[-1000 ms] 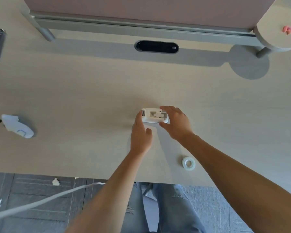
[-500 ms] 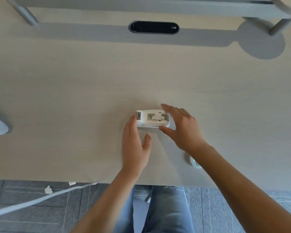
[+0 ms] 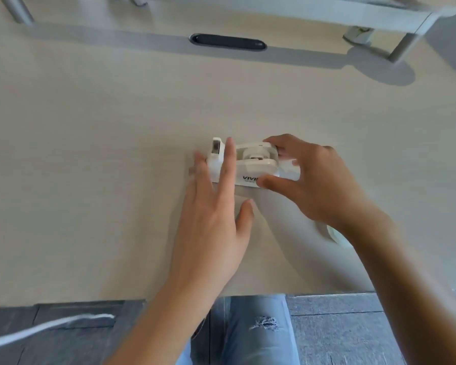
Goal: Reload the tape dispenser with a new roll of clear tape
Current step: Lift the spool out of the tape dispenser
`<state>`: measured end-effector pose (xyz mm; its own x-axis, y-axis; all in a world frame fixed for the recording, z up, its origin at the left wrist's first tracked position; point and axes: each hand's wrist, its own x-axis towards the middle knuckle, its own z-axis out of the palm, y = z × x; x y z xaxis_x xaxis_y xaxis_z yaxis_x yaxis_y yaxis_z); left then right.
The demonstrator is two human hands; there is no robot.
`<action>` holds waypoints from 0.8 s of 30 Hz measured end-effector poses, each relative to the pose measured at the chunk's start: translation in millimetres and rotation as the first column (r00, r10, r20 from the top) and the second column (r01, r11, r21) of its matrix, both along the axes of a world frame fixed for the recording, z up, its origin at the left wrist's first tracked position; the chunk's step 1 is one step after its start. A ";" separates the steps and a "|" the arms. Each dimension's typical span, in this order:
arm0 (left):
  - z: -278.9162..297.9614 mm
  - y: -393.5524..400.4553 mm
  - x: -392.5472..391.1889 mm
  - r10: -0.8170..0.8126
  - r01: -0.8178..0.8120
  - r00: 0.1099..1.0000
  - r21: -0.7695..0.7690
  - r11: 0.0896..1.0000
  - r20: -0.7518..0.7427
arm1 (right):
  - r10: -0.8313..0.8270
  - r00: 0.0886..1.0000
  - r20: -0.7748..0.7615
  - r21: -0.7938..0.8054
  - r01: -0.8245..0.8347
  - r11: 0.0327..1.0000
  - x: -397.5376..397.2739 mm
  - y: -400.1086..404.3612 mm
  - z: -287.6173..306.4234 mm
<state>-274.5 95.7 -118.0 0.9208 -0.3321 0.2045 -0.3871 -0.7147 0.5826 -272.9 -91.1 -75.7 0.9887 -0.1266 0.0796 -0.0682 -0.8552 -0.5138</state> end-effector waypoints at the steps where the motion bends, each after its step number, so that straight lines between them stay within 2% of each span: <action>1: -4.5 1.1 -3.6 -0.012 0.009 0.999 0.050 0.999 0.051 | -0.005 1.000 0.030 -0.003 0.005 1.000 -5.1 2.5 -3.2; 6: -10.7 11.0 -27.8 -0.036 0.005 0.989 0.220 0.975 0.141 | -0.060 0.994 0.087 0.002 0.060 0.998 -29.5 18.3 -6.7; 16: -6.3 18.9 -37.4 -0.045 0.009 0.982 0.193 0.981 0.182 | -0.067 0.997 -0.038 0.013 0.068 0.998 -34.4 19.2 8.3; 18: -4.8 18.9 -38.2 -0.036 0.003 0.983 0.181 0.984 0.181 | -0.074 0.997 0.024 0.136 0.070 0.988 -32.2 16.1 11.4; 20: -3.7 18.3 -39.6 -0.015 -0.015 0.984 0.160 0.987 0.179 | -0.073 0.986 0.148 0.217 0.040 0.975 -29.3 14.4 13.8; 22: -4.7 17.4 -39.4 0.000 -0.026 0.984 0.146 0.989 0.180 | -0.034 0.973 0.230 0.182 -0.009 0.983 -24.3 13.4 14.5; 24: -6.2 16.3 -38.4 0.003 -0.030 0.984 0.145 0.989 0.180 | 0.043 0.972 0.233 0.103 -0.069 0.992 -17.1 10.6 15.9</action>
<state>-313.0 112.0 -124.2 0.8792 -0.3560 0.3167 -0.4632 -0.7942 0.3933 -290.0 -80.5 -59.8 0.9513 -0.0921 0.2940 0.1092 -0.7916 -0.6012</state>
